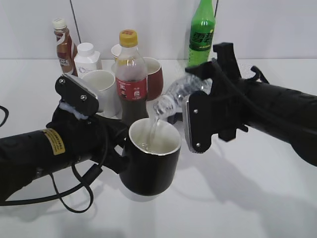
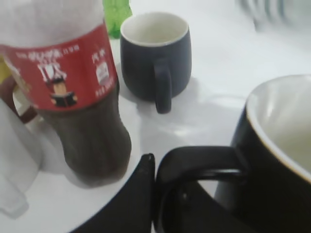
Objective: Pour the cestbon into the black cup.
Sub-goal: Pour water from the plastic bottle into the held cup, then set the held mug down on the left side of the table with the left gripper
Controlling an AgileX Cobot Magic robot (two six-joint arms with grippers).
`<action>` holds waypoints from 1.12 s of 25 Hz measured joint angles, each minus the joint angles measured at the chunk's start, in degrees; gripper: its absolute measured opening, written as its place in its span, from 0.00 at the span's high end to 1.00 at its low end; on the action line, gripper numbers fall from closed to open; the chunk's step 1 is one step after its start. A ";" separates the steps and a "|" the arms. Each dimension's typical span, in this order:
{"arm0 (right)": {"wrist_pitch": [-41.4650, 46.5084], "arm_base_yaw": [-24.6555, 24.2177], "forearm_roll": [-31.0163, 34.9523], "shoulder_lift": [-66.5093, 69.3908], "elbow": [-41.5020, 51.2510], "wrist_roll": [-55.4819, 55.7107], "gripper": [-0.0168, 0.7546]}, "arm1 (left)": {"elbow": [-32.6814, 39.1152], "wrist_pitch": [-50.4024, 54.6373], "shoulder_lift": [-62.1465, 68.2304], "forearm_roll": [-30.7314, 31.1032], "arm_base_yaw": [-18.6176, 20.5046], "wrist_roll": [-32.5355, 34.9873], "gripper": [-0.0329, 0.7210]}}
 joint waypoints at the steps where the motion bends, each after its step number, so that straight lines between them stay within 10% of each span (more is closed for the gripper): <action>1: 1.56 0.00 0.01 0.00 0.00 3.21 0.35 | 0.00 -0.56 0.00 0.00 0.00 0.00 0.89; 11: 3.94 -1.67 -0.28 -4.31 0.02 57.89 0.35 | 1.64 -5.77 -2.84 -12.24 0.73 2.99 0.89; 18: -0.34 -16.20 -6.73 -5.15 2.85 79.15 0.35 | 8.49 -20.02 -9.12 -29.22 3.05 12.42 0.89; 24: -5.98 -27.22 -17.67 -4.10 3.65 91.25 0.35 | 8.63 -22.25 -9.04 -31.93 16.01 12.93 0.89; 28: -12.58 -28.26 -18.16 1.43 3.65 92.10 0.35 | 8.56 -19.95 -6.21 -18.97 29.39 8.98 0.89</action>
